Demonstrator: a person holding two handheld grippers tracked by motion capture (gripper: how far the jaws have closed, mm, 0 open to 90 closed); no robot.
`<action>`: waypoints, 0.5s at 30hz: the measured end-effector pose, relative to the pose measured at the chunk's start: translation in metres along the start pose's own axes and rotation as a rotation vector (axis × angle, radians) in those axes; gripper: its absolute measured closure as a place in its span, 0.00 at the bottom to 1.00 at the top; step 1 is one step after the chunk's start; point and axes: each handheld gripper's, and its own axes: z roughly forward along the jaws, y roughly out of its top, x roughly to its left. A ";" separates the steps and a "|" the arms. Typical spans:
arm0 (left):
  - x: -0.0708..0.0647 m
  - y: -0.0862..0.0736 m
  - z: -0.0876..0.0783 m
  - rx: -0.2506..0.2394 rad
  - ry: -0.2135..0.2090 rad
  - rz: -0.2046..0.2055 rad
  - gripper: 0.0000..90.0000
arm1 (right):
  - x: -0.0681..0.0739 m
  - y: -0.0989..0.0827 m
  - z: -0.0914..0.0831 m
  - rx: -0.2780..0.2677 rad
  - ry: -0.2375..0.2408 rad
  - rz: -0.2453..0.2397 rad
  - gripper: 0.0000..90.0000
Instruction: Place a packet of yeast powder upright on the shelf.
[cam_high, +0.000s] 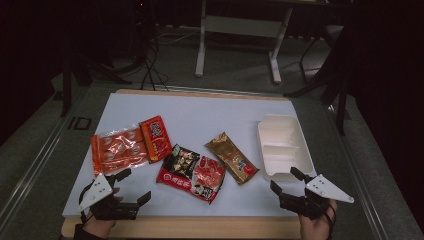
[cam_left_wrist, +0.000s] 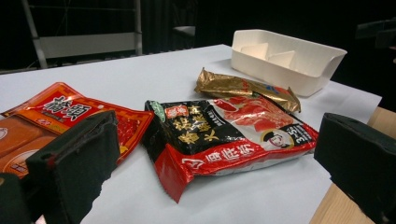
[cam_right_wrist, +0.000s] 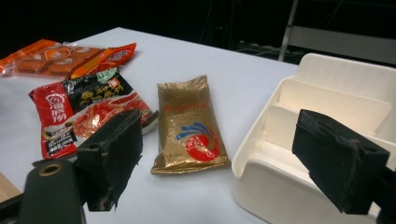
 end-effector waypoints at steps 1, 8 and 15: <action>0.000 0.000 0.000 -0.002 0.000 -0.002 0.01 | 0.000 0.000 0.001 0.007 0.005 0.003 0.18; -0.003 0.002 -0.001 -0.012 0.004 0.001 0.01 | 0.001 0.000 0.003 0.047 0.015 0.001 0.15; -0.001 0.002 0.000 -0.010 0.002 -0.013 0.01 | 0.007 0.006 0.001 0.100 0.014 0.022 0.12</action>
